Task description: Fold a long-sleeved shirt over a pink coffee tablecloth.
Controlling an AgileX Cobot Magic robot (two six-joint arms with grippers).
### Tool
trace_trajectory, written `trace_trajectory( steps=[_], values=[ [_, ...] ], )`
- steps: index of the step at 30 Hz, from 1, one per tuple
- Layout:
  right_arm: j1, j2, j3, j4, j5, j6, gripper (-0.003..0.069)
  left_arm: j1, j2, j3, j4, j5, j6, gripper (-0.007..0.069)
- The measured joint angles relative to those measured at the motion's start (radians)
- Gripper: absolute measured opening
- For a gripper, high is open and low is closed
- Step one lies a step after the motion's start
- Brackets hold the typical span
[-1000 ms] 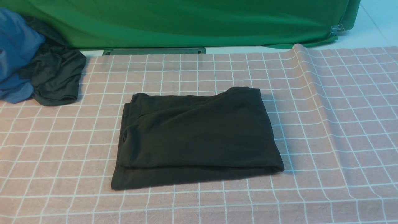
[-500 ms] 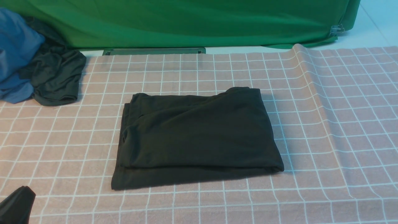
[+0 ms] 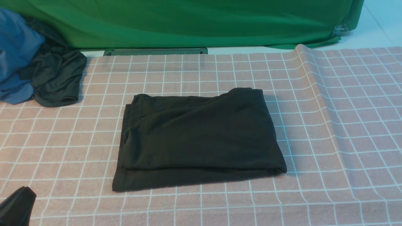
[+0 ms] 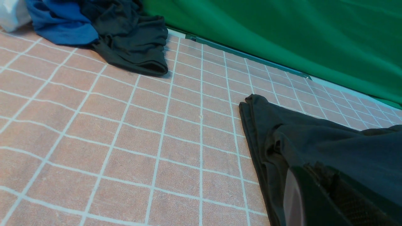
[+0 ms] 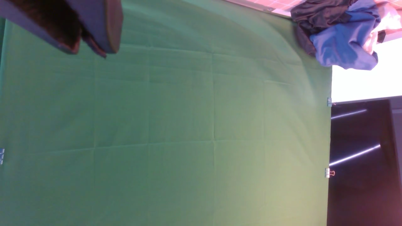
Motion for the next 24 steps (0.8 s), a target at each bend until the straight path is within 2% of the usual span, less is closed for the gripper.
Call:
trace_trajectory(
  steps=[24],
  values=[
    [0.000, 0.000, 0.000, 0.001, 0.001, 0.000, 0.0164, 0.000, 0.000, 0.000, 0.000, -0.002, -0.001, 0.0013]
  ],
)
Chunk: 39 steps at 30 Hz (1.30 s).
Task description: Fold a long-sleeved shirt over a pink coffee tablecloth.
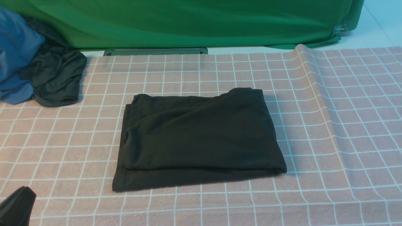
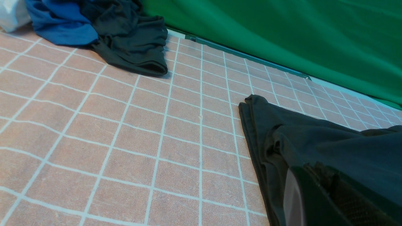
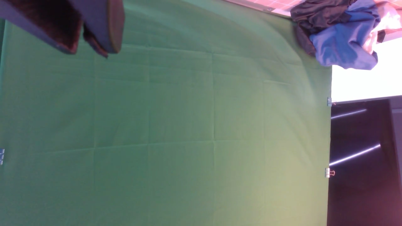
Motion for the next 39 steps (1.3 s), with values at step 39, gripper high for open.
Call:
trace_trajectory(
  steps=[39],
  values=[
    [-0.396, -0.044, 0.420, -0.001, 0.153, -0.196, 0.0235, 0.000, 0.000, 0.000, 0.004, 0.002, -0.001, 0.0013]
  ],
)
